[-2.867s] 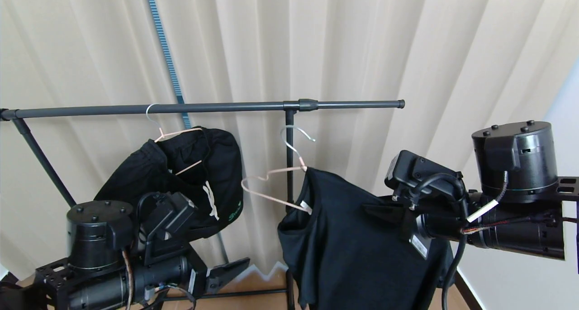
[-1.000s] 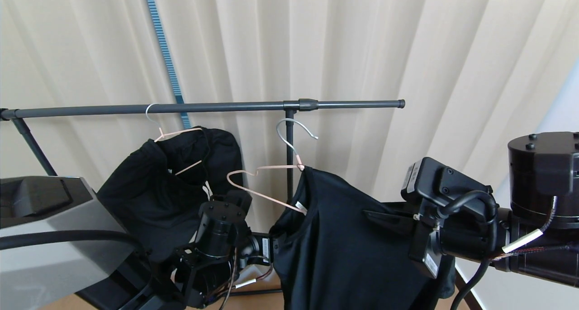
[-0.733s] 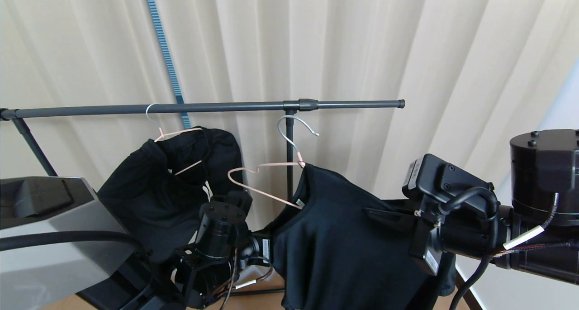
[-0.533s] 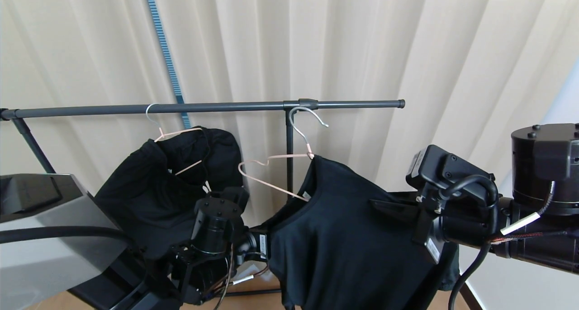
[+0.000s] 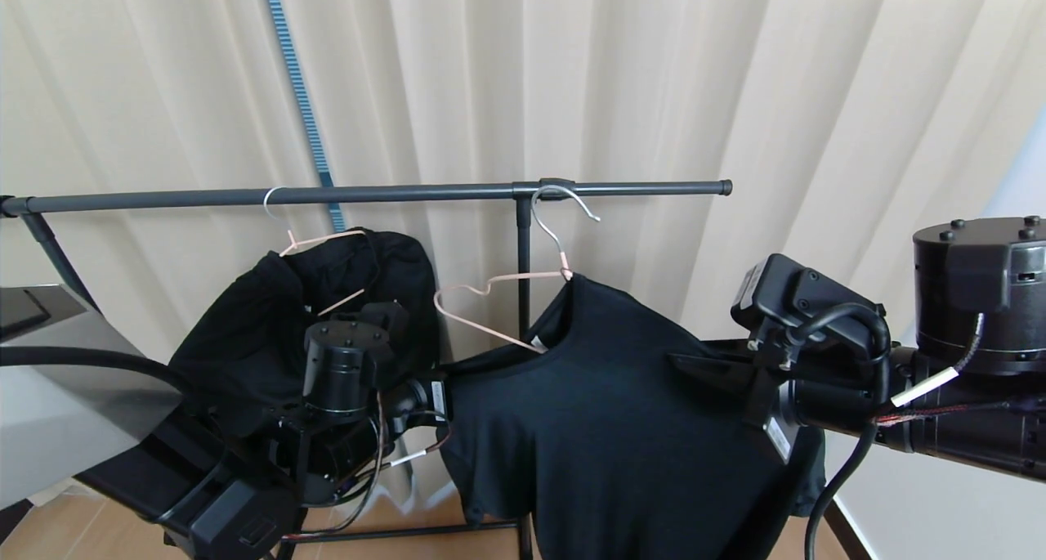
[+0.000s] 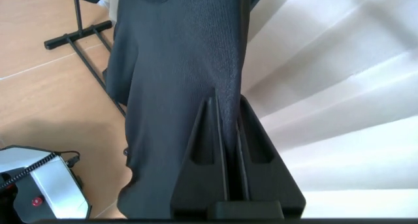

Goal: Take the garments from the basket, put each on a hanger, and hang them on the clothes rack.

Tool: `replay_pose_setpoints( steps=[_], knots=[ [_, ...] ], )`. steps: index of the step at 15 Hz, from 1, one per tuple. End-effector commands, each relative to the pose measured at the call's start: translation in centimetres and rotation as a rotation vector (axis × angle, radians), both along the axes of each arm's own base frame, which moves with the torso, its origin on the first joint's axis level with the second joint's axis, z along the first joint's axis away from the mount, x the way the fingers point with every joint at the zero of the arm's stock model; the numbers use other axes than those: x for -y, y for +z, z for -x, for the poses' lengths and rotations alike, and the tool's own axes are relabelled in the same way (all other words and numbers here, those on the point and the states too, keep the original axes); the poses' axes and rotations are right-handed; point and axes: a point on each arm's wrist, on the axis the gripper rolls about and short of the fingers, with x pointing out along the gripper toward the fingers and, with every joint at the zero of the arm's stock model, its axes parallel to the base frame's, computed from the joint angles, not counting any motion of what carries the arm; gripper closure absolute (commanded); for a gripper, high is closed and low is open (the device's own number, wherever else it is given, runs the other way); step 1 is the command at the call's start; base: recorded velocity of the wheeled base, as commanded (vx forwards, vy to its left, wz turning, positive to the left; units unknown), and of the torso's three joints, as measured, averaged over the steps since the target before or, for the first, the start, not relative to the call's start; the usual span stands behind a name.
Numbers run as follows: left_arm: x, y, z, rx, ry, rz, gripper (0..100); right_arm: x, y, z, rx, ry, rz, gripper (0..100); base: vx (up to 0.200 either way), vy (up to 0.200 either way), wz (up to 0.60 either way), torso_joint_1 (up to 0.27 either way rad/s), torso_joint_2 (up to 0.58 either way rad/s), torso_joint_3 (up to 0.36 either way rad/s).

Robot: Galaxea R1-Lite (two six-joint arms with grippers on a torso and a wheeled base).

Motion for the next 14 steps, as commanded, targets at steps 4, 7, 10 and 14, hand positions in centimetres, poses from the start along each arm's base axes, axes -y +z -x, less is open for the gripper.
replay_pose_setpoints(
  steps=[4,7,10,14],
  knots=[
    [-1.8,0.7,-1.5,0.031,0.065,0.004,100,0.0,-0.2,0.0,-0.005,-0.001,0.006,100,0.0,0.0,0.0,0.0,0.0,0.0],
    [-3.2,1.2,-2.6,0.055,0.111,0.007,100,0.0,-0.2,0.0,-0.006,-0.001,0.007,100,0.0,0.0,0.0,0.0,0.0,0.0],
    [-4.1,1.5,-3.3,0.072,0.14,0.005,100,0.1,-0.3,0.1,-0.007,-0.001,0.008,100,0.0,0.0,0.0,0.0,0.0,0.0],
    [-4.5,2.0,-3.7,0.089,0.159,0.012,100,0.0,-0.4,0.3,-0.019,0.008,0.015,100,0.0,0.0,0.0,0.0,0.0,0.0]
  ],
)
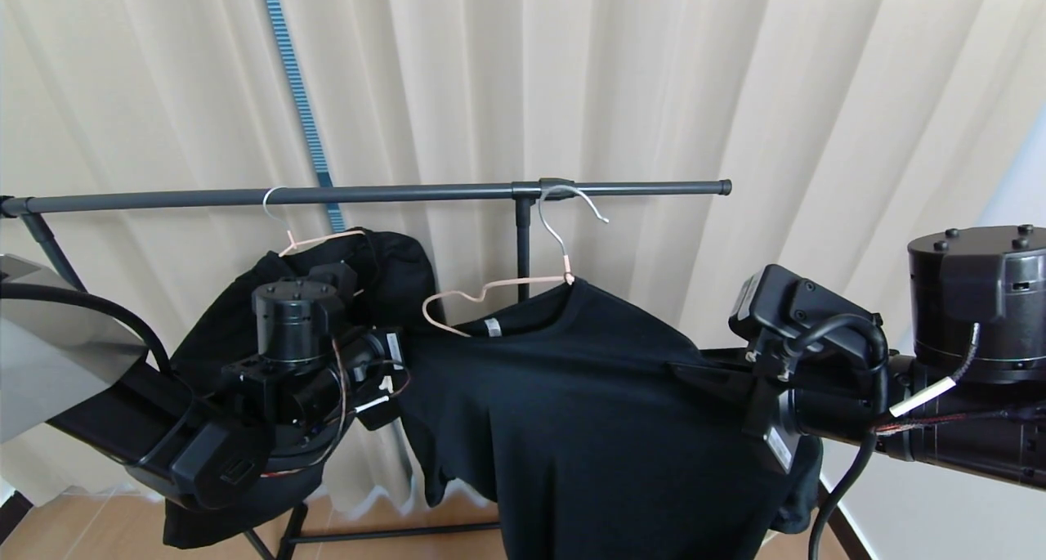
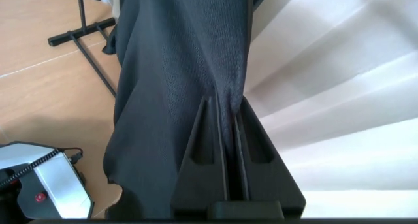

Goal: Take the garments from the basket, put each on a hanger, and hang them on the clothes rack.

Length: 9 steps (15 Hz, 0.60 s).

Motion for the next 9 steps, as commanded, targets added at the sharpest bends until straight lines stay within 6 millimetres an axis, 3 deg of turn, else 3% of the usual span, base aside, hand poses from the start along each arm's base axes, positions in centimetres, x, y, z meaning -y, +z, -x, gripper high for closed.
replay_pose_setpoints(
  steps=[1,9],
  knots=[
    [-0.2,0.3,-0.1,0.011,0.008,0.004,100,0.0,0.0,0.1,-0.002,0.006,0.003,100,0.0,0.0,0.0,0.0,0.0,0.0],
    [-1.2,2.1,0.0,0.063,0.034,0.021,100,-0.6,-0.5,0.9,-0.014,0.046,0.017,100,0.0,0.0,0.0,0.0,0.0,0.0]
  ],
)
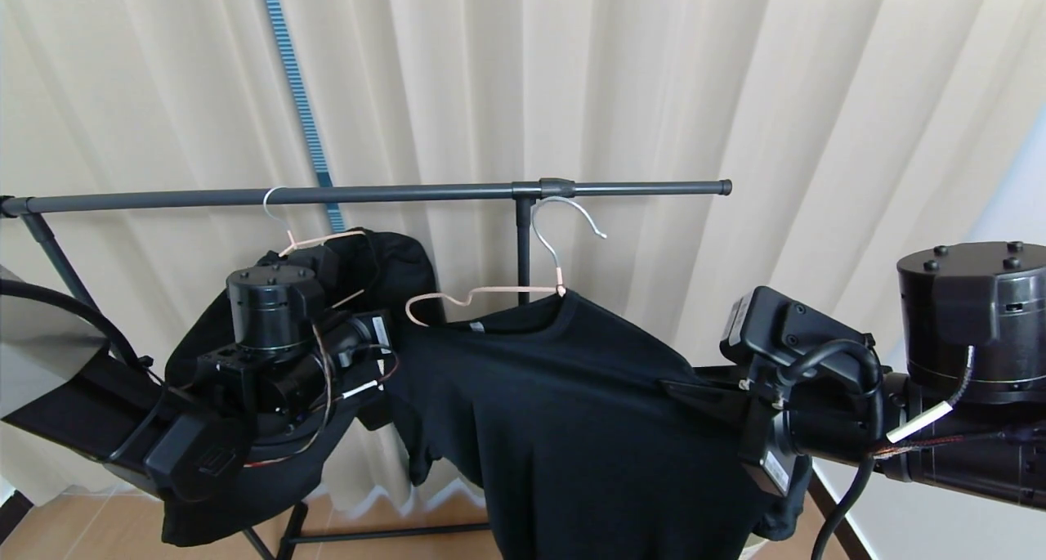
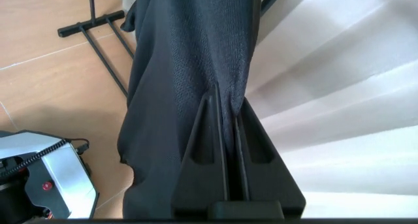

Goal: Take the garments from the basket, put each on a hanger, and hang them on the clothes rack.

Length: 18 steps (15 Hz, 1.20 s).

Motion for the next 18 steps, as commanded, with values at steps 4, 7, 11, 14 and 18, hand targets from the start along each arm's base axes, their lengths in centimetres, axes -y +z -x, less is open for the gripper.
replay_pose_setpoints(
  steps=[4,7,11,14,18],
  knots=[
    [-0.7,0.4,-0.4,0.017,0.023,0.006,100,0.1,0.4,0.3,0.012,0.004,-0.008,100,0.0,0.0,0.0,0.0,0.0,0.0],
    [-0.6,0.7,0.0,0.023,0.015,0.008,100,-0.1,0.1,0.1,0.002,0.008,-0.002,100,0.0,0.0,0.0,0.0,0.0,0.0],
    [2.0,3.4,4.3,0.079,-0.118,0.034,100,-1.6,-1.2,-0.7,-0.048,0.02,0.005,100,0.0,0.0,0.0,0.0,0.0,0.0],
    [3.1,3.8,6.0,0.086,-0.177,0.038,100,-1.9,-1.1,-1.0,-0.054,0.009,-0.021,100,0.0,0.0,0.0,0.0,0.0,0.0],
    [4.1,3.6,7.0,0.077,-0.224,0.038,100,-2.2,-1.3,-1.5,-0.067,-0.013,-0.068,100,0.0,0.0,0.0,0.0,0.0,0.0]
  ],
)
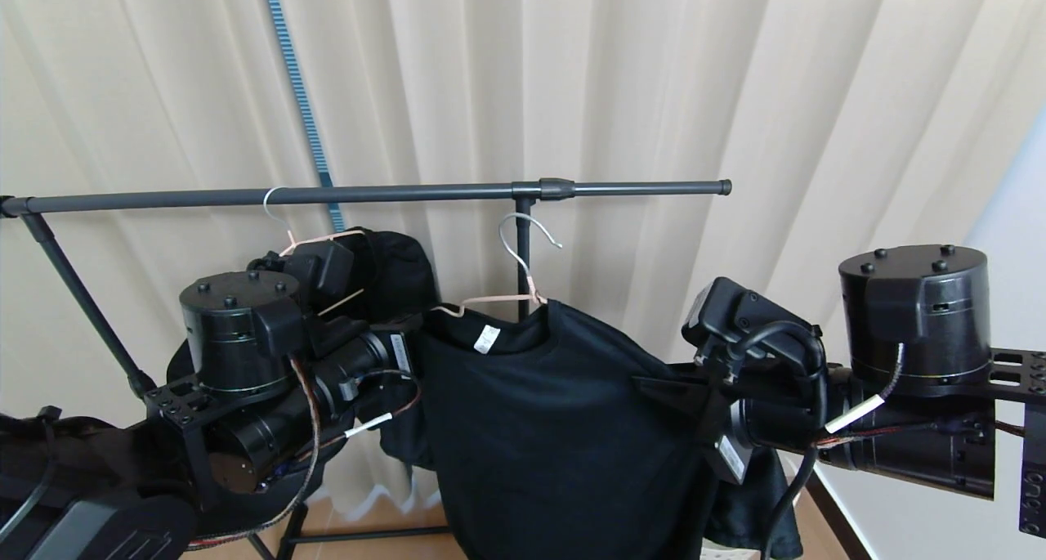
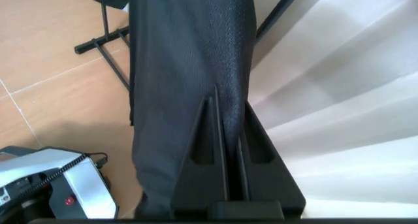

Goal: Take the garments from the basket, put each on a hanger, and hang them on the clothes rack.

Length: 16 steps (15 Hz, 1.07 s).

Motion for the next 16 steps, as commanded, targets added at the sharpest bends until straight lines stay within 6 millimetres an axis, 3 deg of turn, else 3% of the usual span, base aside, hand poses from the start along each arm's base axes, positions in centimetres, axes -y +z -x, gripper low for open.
replay_pose_setpoints(
  steps=[1,6,9,12,16],
  knots=[
    [0.3,0.3,0.8,0.008,-0.026,0.006,100,-0.3,-0.7,-0.3,-0.022,0.002,0.015,100,0.0,0.0,0.0,0.0,0.0,0.0],
    [-0.2,0.7,0.9,0.025,-0.018,-0.011,100,-0.4,-1.1,0.0,-0.066,0.082,0.0,100,0.0,0.0,0.0,0.0,0.0,0.0],
    [-1.7,0.7,0.2,0.013,-0.02,-0.033,100,1.3,-0.1,-0.3,-0.078,0.111,-0.051,100,0.0,0.0,0.0,0.0,0.0,0.0],
    [-3.2,3.0,0.8,-0.01,0.006,-0.084,100,2.6,0.3,-0.7,-0.099,0.169,-0.095,100,0.0,0.0,0.0,0.0,0.0,0.0],
    [-3.0,5.1,1.2,-0.048,-0.076,-0.151,100,2.3,-0.1,-1.1,-0.138,0.244,-0.133,100,0.0,0.0,0.0,0.0,0.0,0.0]
  ],
)
